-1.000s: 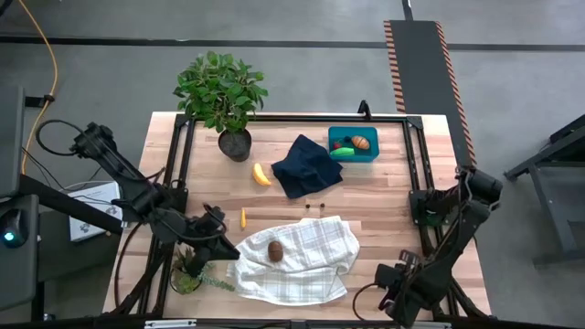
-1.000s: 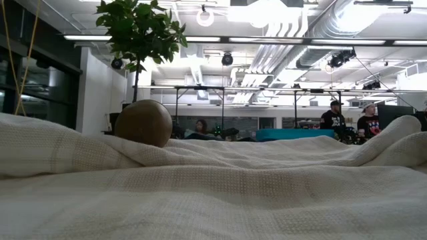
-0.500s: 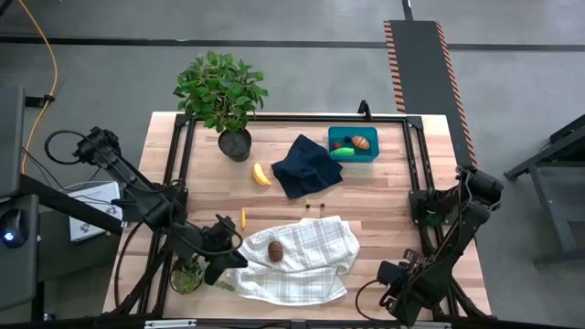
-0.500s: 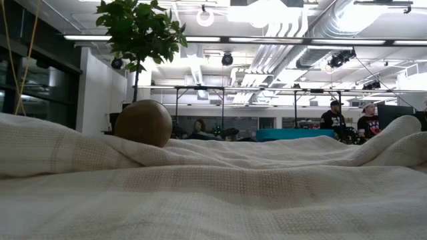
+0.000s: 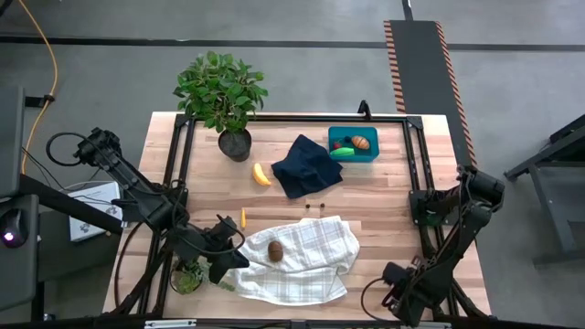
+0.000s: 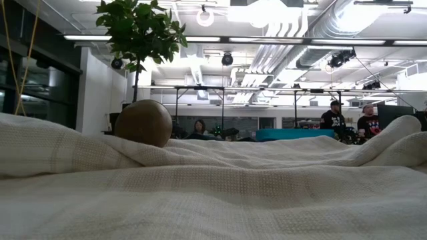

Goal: Pick and placing Produce into tupperware
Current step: Put the red cherry into the blue bin

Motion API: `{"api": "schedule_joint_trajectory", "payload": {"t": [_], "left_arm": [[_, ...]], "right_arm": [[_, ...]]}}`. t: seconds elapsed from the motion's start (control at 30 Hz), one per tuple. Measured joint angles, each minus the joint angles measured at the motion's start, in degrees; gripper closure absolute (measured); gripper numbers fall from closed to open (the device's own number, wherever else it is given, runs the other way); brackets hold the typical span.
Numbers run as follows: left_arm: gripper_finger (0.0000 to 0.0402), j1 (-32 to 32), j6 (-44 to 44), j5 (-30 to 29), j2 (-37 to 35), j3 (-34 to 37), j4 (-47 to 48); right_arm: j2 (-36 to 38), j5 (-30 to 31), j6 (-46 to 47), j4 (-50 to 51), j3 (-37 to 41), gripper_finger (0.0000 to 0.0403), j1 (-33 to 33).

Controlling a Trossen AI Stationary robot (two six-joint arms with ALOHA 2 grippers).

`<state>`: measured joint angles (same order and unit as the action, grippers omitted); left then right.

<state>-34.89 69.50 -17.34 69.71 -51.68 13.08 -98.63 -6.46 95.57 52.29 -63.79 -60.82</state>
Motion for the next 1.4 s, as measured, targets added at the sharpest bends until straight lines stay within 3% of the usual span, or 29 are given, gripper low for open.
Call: {"api": "schedule_joint_trajectory", "payload": {"t": [0.47,1.1,1.4], "left_arm": [[0.0362,0.0,1.5,0.0,0.0,0.0,0.0],[0.0362,0.0,1.3,0.1,0.0,0.0,0.4],[0.0362,0.0,1.3,0.1,0.0,0.0,0.4]], "right_arm": [[0.0,4.8,4.7,-0.5,0.0,0.0247,0.0],[-3.4,4.3,6.5,-1.0,0.0,0.0246,0.1],[-3.5,6.1,6.6,-4.0,0.0,0.0208,0.1]]}}
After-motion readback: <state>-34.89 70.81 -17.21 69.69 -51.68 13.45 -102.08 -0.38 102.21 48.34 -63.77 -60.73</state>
